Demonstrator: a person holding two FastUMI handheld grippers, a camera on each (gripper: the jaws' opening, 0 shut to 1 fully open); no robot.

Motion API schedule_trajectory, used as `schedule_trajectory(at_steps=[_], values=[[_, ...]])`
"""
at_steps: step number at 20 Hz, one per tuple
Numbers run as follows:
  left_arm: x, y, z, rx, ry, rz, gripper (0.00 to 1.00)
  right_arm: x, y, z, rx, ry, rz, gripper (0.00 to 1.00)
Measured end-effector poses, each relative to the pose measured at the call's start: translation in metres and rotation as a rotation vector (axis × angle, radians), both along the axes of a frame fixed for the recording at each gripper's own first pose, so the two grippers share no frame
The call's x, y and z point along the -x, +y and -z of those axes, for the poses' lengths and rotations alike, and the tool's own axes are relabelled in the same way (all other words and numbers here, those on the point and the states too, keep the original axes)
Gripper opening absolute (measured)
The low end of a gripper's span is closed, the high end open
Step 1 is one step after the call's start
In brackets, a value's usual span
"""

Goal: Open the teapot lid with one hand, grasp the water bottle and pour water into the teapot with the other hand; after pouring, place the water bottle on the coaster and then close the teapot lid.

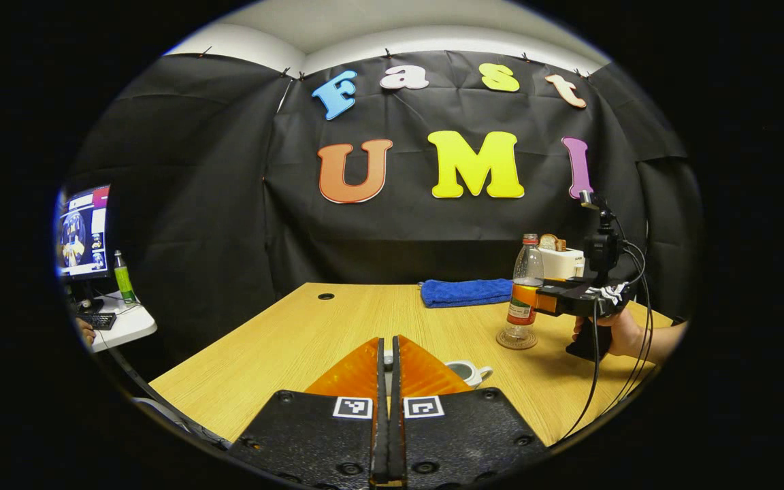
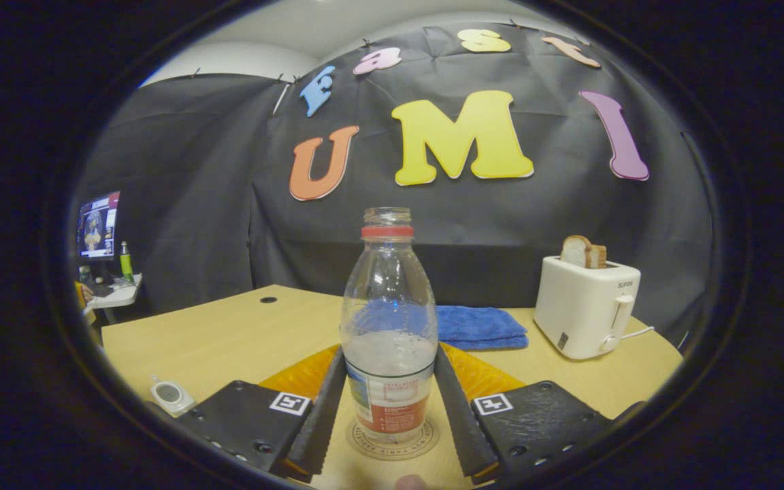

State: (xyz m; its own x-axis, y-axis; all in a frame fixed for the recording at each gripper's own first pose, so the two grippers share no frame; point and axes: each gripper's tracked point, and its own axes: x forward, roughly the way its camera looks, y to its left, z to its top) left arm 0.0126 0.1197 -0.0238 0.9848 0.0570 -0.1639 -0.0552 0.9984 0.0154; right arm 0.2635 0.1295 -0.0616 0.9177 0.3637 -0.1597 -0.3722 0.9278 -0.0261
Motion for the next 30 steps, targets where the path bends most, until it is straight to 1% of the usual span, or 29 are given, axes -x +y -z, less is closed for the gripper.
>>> schedule_trajectory(at_steps=[3,5,9,10,11,12,14,17,19,21,23,25,27,28,29,30], values=[[-0.002,0.0,0.004,0.0,0.007,0.001,0.03,-0.002,-0.003,0.007,-0.001,0.018,0.005,0.72],[-0.002,0.001,0.005,-0.003,0.01,0.001,0.03,-0.002,-0.004,0.006,-0.014,0.016,0.01,0.73],[-0.001,0.002,0.007,-0.005,0.014,-0.002,0.03,-0.001,-0.005,0.012,-0.006,0.029,0.01,0.76],[-0.001,0.002,0.007,-0.004,0.013,-0.004,0.03,0.0,-0.006,0.012,-0.005,0.031,0.012,0.84],[0.0,0.003,0.007,-0.003,0.013,-0.004,0.03,0.0,-0.006,0.013,-0.006,0.034,0.01,0.86],[0.0,0.002,0.008,-0.003,0.015,-0.006,0.03,0.0,-0.006,0.013,-0.004,0.035,0.011,0.91],[0.0,0.002,0.008,-0.006,0.015,-0.005,0.03,0.002,-0.006,0.014,0.003,0.036,0.01,0.93],[-0.001,-0.002,0.007,-0.007,0.013,-0.002,0.03,0.006,-0.008,0.014,0.002,0.047,0.006,0.92],[-0.003,-0.006,0.007,-0.005,0.005,0.015,0.03,0.014,-0.013,0.012,0.01,0.048,0.0,0.94],[-0.007,-0.017,0.005,0.005,-0.006,0.045,0.03,0.027,-0.023,0.007,0.02,0.038,-0.008,0.94],[-0.015,-0.027,0.005,0.015,-0.013,0.07,0.03,0.043,-0.039,0.0,0.033,0.025,0.01,0.92],[-0.024,-0.045,0.009,0.037,-0.013,0.109,0.03,0.065,-0.051,-0.015,0.044,-0.016,0.023,0.94],[-0.032,-0.064,0.017,0.056,-0.004,0.148,0.03,0.088,-0.071,-0.031,0.054,-0.074,0.063,0.94],[-0.037,-0.071,0.019,0.066,-0.005,0.157,0.07,0.1,-0.08,-0.038,0.052,-0.097,0.077,0.93],[-0.044,-0.077,0.023,0.082,0.001,0.159,0.07,0.111,-0.088,-0.042,0.051,-0.113,0.095,0.93],[-0.05,-0.08,0.03,0.09,0.009,0.151,0.03,0.122,-0.095,-0.046,0.043,-0.125,0.099,0.93]])
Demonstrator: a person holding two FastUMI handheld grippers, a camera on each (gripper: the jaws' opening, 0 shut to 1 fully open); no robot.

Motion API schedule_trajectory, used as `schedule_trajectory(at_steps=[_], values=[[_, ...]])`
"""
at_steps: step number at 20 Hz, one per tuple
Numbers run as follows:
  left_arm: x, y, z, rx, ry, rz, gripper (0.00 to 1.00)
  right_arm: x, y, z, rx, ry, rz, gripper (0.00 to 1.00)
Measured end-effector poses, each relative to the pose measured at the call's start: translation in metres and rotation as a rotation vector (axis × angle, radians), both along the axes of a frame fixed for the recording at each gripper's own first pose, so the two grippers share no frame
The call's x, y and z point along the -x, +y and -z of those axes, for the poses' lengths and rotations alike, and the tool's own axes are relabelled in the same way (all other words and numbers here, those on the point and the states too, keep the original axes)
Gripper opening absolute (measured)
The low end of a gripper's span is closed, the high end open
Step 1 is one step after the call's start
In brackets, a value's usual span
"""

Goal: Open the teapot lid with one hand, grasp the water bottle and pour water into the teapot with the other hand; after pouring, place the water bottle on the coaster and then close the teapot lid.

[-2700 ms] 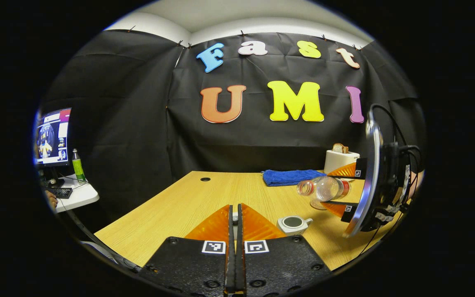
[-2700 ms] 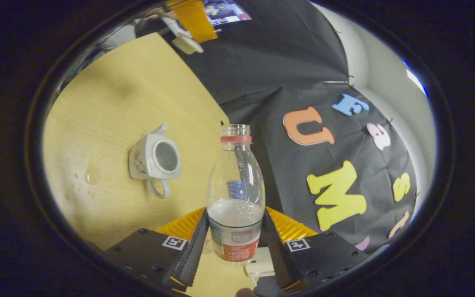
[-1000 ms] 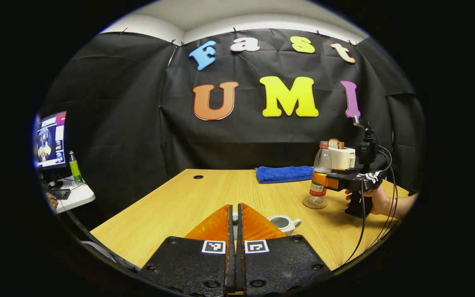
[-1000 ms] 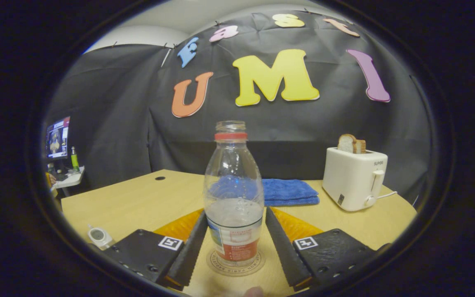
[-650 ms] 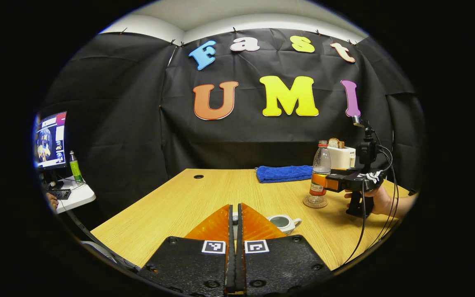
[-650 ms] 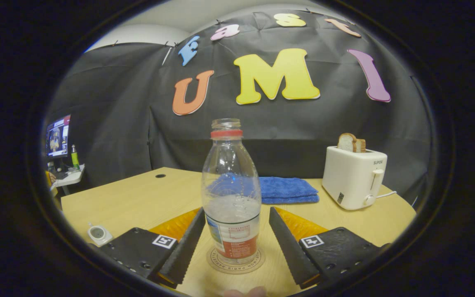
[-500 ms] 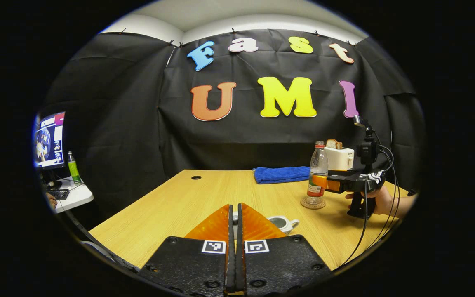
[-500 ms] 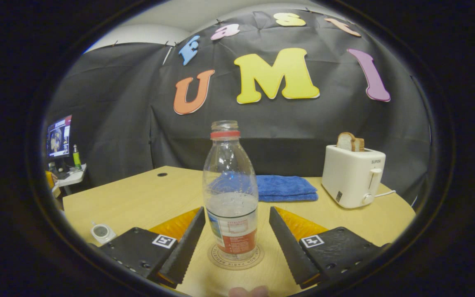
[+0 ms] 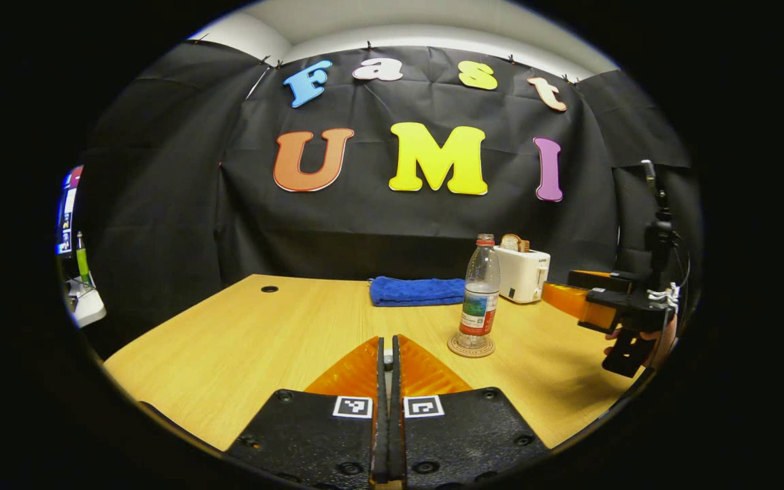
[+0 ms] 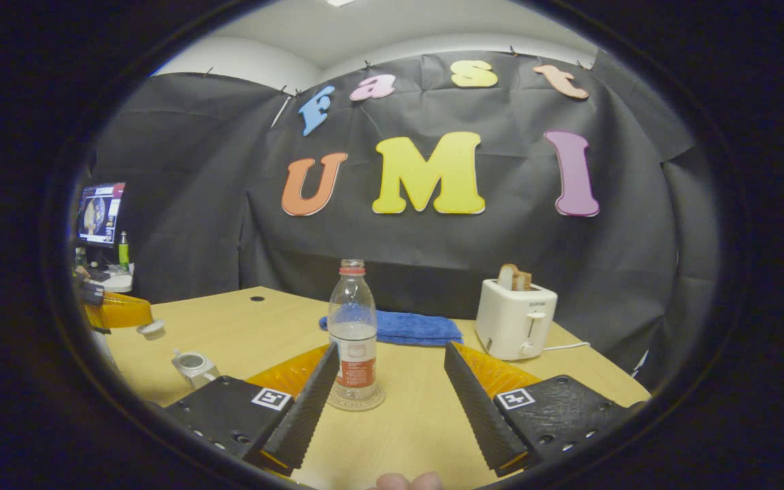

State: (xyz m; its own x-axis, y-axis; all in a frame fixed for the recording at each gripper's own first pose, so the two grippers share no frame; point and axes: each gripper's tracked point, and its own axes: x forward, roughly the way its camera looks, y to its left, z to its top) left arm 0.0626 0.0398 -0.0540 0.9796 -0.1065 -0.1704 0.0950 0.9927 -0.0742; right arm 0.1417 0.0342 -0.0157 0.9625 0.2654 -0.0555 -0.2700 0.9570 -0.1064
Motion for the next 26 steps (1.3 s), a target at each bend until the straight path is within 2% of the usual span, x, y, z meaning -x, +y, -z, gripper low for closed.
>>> schedule_trajectory(at_steps=[6,10,20,26], values=[[-0.024,-0.003,0.021,-0.014,0.005,-0.049,0.03,0.034,-0.049,0.009,-0.055,0.013,0.089,0.93],[-0.03,0.004,0.041,-0.036,0.04,-0.081,0.03,0.044,-0.056,0.013,-0.08,0.019,0.108,0.93],[-0.027,-0.001,0.045,-0.045,0.046,-0.082,0.03,0.048,-0.06,0.023,-0.105,0.041,0.121,0.93],[-0.026,-0.003,0.055,-0.066,0.077,-0.108,0.08,0.05,-0.06,0.024,-0.112,0.041,0.123,0.93]])
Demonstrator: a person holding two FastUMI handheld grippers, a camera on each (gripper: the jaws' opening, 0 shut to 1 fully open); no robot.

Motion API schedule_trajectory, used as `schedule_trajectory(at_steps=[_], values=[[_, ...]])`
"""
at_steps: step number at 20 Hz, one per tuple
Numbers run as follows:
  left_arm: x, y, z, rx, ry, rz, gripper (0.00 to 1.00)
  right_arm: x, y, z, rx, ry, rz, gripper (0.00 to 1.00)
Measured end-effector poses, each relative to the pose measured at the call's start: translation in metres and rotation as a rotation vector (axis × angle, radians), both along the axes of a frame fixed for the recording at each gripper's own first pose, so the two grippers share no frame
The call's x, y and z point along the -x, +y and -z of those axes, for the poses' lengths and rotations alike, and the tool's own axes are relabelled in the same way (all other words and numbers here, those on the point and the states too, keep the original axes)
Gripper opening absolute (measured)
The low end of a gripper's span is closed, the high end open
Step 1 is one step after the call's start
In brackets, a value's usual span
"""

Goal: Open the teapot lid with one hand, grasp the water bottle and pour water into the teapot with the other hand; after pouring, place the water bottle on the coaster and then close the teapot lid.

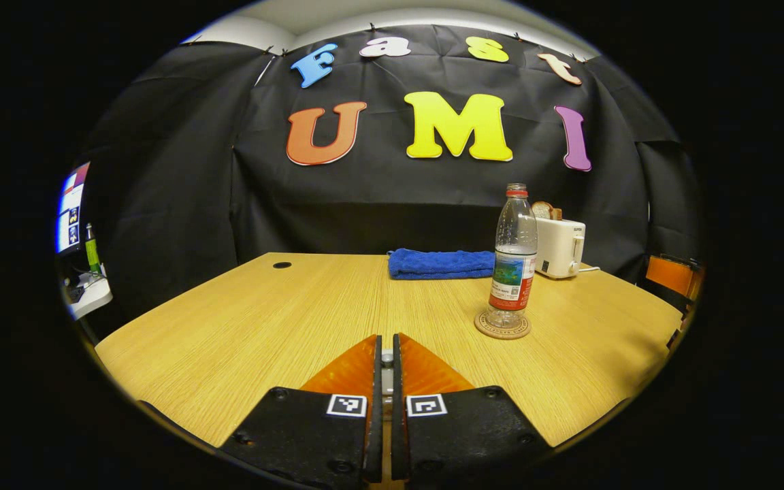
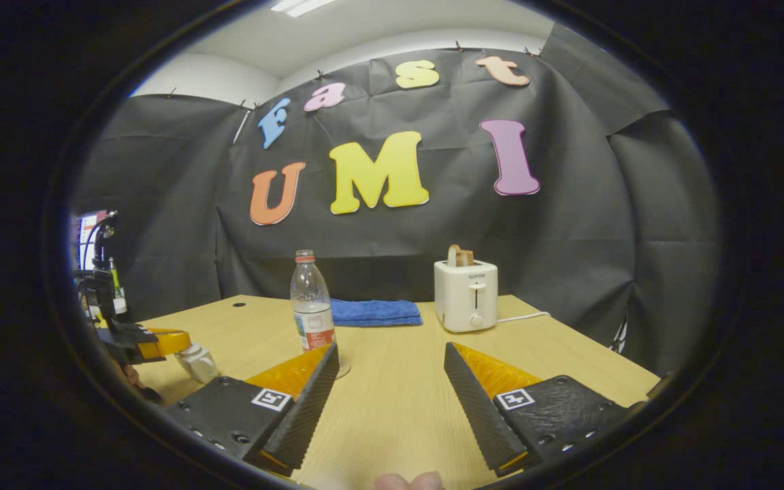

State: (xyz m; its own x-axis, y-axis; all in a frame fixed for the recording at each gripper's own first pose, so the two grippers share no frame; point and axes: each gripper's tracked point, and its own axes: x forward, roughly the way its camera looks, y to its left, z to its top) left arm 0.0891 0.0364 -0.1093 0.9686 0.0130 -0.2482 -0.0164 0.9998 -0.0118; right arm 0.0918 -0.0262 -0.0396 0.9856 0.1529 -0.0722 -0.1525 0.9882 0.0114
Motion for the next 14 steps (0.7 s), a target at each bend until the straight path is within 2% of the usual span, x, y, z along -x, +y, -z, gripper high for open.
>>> schedule_trajectory(at_steps=[1,2,4,5,7,11,14], values=[[0.001,0.002,-0.002,-0.004,0.0,-0.008,0.08,0.001,-0.001,0.0,-0.002,-0.001,0.003,0.93],[0.0,0.002,-0.004,-0.005,-0.009,-0.01,0.24,0.001,-0.002,-0.001,-0.005,-0.004,0.005,0.93],[0.003,0.002,-0.013,0.002,-0.029,-0.017,0.72,0.004,-0.004,-0.003,-0.014,-0.006,0.013,0.93],[0.006,0.006,-0.02,0.003,-0.049,-0.035,0.74,0.006,-0.005,-0.003,-0.019,-0.006,0.016,0.93],[0.012,0.018,-0.042,0.001,-0.098,-0.082,1.0,0.008,-0.008,-0.005,-0.024,-0.011,0.028,0.93],[0.024,0.026,-0.101,-0.001,-0.202,-0.129,1.0,0.018,-0.003,-0.019,-0.023,-0.043,0.039,0.92],[0.038,0.01,-0.132,-0.002,-0.255,-0.131,1.0,0.032,0.01,-0.038,-0.021,-0.089,0.036,0.93]])
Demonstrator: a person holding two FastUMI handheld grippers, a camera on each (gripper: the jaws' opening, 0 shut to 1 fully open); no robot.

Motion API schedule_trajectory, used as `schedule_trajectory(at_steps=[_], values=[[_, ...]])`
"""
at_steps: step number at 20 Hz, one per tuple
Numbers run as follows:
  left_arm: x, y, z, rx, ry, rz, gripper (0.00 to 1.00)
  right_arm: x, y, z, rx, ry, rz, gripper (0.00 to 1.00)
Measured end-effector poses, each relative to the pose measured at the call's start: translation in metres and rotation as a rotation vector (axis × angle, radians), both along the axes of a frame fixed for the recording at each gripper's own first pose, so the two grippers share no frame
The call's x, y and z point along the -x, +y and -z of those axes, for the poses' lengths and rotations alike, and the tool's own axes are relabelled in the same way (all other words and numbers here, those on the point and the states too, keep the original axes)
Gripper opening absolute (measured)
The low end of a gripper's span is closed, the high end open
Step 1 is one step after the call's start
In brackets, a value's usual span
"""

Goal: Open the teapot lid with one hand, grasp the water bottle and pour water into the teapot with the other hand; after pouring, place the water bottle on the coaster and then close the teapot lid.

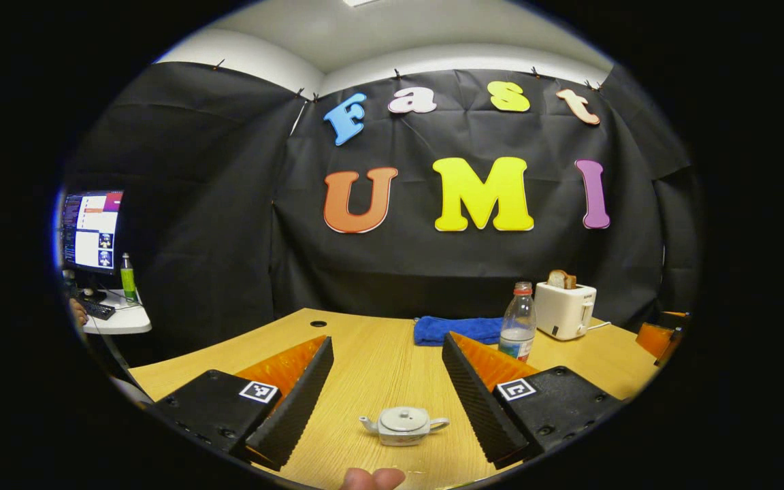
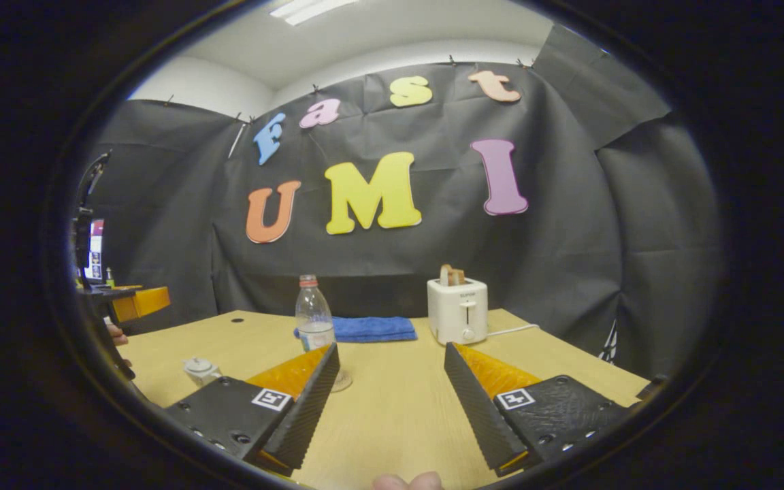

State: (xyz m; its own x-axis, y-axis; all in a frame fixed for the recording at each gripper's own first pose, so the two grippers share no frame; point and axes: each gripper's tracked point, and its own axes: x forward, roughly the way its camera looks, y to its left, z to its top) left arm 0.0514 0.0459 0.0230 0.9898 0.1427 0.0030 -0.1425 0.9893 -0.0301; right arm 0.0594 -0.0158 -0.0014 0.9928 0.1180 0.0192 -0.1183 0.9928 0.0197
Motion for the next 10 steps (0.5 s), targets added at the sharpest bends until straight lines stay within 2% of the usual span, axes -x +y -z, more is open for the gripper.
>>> schedule_trajectory(at_steps=[4,7,10], values=[[0.023,-0.043,-0.011,-0.031,-0.015,0.091,1.0,0.023,0.023,-0.016,0.034,-0.046,-0.006,0.94],[0.042,-0.05,-0.013,-0.08,-0.035,0.095,1.0,0.041,0.033,-0.021,0.05,-0.052,0.007,0.93],[0.057,-0.052,-0.004,-0.073,-0.036,0.112,0.99,0.056,0.047,-0.024,0.07,-0.077,-0.005,0.93]])
